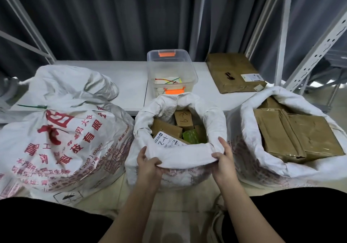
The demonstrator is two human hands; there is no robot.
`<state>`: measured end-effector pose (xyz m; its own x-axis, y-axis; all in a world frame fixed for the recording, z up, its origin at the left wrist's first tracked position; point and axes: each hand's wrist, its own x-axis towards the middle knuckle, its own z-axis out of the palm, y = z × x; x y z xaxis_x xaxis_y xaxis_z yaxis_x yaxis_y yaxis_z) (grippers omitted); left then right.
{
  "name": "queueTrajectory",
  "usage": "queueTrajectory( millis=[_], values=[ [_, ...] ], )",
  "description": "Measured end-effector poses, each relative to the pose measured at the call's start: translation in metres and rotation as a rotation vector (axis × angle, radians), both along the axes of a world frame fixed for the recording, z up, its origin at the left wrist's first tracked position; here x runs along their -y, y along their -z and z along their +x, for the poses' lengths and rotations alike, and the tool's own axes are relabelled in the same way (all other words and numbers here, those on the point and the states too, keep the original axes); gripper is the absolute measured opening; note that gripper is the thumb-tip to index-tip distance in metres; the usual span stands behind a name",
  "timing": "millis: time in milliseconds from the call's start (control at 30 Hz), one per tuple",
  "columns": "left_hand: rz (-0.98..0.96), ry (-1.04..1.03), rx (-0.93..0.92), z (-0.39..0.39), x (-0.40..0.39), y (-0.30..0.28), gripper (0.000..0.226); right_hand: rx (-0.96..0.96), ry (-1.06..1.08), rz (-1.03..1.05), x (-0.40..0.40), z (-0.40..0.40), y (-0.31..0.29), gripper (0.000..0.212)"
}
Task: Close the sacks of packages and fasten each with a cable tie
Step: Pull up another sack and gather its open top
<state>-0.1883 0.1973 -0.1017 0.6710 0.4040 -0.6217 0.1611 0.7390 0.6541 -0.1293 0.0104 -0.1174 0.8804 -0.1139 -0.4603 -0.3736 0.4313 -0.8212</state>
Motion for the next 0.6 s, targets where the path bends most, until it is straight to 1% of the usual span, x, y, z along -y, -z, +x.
queueTrajectory(
  millis=[33,67,133,200,300,367,433,500,533,600],
  values=[
    [-0.054,0.004,0.033,-0.003,-0.001,0.008,0.078,-0.021,0.020,0.076,0.004,0.001,0.001,0.065],
    [-0.058,0.024,0.027,-0.006,-0.001,0.015,0.079,-0.032,0.025,0.116,0.007,0.001,0.003,0.065],
    [0.043,0.086,-0.058,-0.010,0.001,0.024,0.075,-0.063,0.019,0.085,0.011,0.000,0.010,0.062],
    [0.238,0.156,-0.175,-0.009,0.004,0.024,0.066,-0.103,-0.027,-0.064,0.015,-0.001,0.018,0.059],
    [0.426,0.266,-0.187,-0.009,0.000,0.023,0.060,-0.091,-0.156,-0.363,0.014,0.000,0.016,0.051],
    [0.531,0.318,-0.202,-0.012,-0.005,0.015,0.054,-0.062,-0.184,-0.506,0.009,0.002,0.001,0.046],
    [0.683,0.339,-0.293,-0.012,-0.012,0.004,0.048,-0.073,-0.193,-0.692,0.008,0.007,-0.017,0.044],
    [0.801,0.337,-0.366,-0.015,-0.021,-0.012,0.045,-0.098,-0.247,-0.889,0.011,0.012,-0.035,0.046],
    [0.865,0.369,-0.380,-0.016,-0.025,-0.021,0.044,-0.081,-0.284,-0.961,0.013,0.014,-0.045,0.047],
    [0.987,0.511,-0.383,-0.016,-0.035,-0.035,0.042,-0.023,-0.388,-1.086,0.015,0.017,-0.064,0.046]
  ],
)
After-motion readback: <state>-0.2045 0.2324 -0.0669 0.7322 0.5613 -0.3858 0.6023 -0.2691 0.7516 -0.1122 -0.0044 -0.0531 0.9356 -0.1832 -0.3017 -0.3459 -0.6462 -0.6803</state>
